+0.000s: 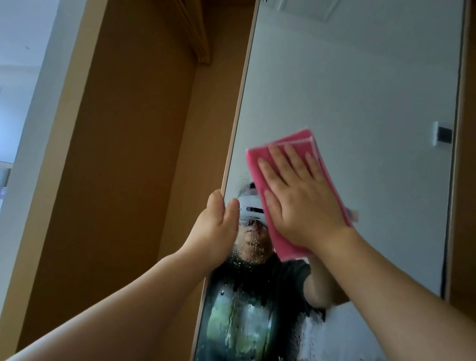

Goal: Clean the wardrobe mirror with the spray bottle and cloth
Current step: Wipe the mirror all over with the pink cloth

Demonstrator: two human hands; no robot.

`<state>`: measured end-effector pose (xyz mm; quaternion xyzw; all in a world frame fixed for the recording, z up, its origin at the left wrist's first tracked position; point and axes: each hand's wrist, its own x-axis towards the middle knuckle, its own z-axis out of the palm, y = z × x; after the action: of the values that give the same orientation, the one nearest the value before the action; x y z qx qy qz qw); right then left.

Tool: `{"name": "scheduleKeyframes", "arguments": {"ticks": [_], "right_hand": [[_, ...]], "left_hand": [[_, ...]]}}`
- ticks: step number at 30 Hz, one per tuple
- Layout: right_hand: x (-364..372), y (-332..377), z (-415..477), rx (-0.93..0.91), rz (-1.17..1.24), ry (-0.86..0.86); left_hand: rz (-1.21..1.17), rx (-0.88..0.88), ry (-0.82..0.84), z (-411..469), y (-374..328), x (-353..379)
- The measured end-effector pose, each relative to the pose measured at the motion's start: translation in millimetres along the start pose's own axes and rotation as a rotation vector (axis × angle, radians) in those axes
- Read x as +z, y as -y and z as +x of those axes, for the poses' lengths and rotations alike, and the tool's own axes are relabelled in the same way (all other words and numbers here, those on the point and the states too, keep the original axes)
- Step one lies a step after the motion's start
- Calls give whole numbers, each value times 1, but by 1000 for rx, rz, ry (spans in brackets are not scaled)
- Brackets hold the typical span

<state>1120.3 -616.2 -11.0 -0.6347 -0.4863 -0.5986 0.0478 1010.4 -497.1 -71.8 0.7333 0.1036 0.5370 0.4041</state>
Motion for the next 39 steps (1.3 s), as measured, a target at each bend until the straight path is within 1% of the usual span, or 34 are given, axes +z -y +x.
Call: {"name": "scheduleKeyframes", "arguments": {"ticks": [5, 9, 16, 20, 23, 25, 28, 32, 36, 39], "right_hand": [[-13, -9, 72, 44, -40, -45], [-13, -7, 86, 47, -68, -67], [-11, -5, 73, -25, -82, -65], [-8, -2, 60, -82, -90, -37], [-6, 0, 49, -113, -79, -6], [-5, 1, 44, -111, -72, 8], [-6, 5, 38, -97, -60, 9], [-3, 17, 21, -97, -35, 7], [4, 31, -3, -118, -7, -2], [7, 38, -18, -117, 7, -3]], "left_hand": [[-3, 21, 21, -1, 0, 0], [48, 26, 41, -3, -4, -4], [6, -21, 49, -6, -6, -6], [-56, -45, 92, -9, -4, -11], [-9, -27, 124, -21, 5, -16], [-18, -37, 147, -30, 11, -18], [11, -63, 162, -38, 14, -23], [77, -56, 221, -49, 11, -30], [135, -98, 198, -58, 16, -33], [129, -125, 173, -61, 18, -33]]}}
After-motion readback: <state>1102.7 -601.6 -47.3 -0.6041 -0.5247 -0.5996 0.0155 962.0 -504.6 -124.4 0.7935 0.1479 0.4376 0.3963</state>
